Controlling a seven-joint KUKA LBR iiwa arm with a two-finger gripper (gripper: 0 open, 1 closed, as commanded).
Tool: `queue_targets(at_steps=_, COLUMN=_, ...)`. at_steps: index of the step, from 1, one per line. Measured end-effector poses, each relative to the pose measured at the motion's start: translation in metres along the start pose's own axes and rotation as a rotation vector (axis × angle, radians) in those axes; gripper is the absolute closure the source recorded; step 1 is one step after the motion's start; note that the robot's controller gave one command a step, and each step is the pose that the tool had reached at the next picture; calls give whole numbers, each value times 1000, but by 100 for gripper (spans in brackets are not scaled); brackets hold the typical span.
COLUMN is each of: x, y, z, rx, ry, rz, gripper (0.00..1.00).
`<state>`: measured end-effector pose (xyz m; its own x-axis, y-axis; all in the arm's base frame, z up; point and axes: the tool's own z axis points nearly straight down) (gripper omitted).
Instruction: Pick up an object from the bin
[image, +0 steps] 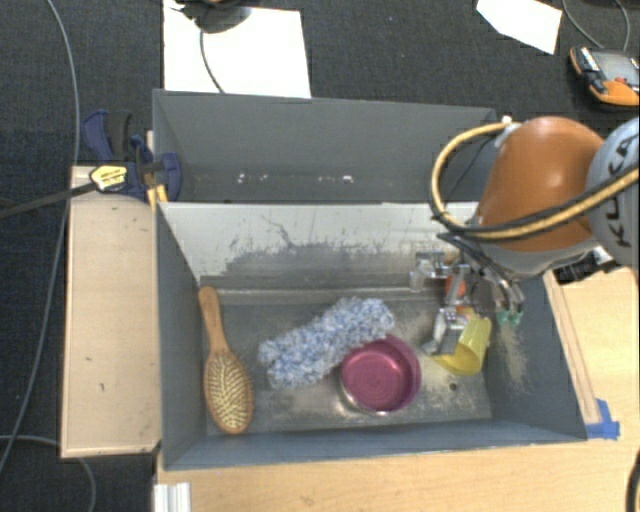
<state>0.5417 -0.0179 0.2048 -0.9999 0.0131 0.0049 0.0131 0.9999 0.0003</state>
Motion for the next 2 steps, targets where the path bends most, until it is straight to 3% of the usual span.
queue_targets(at_steps=1, x=-1, y=0, z=-5, rx=0, ry=-8, rz=-1, gripper=0)
queue_targets(at_steps=2, x=-41, y=59, z=121, rx=1, ry=-11, rz=-249, gripper=0)
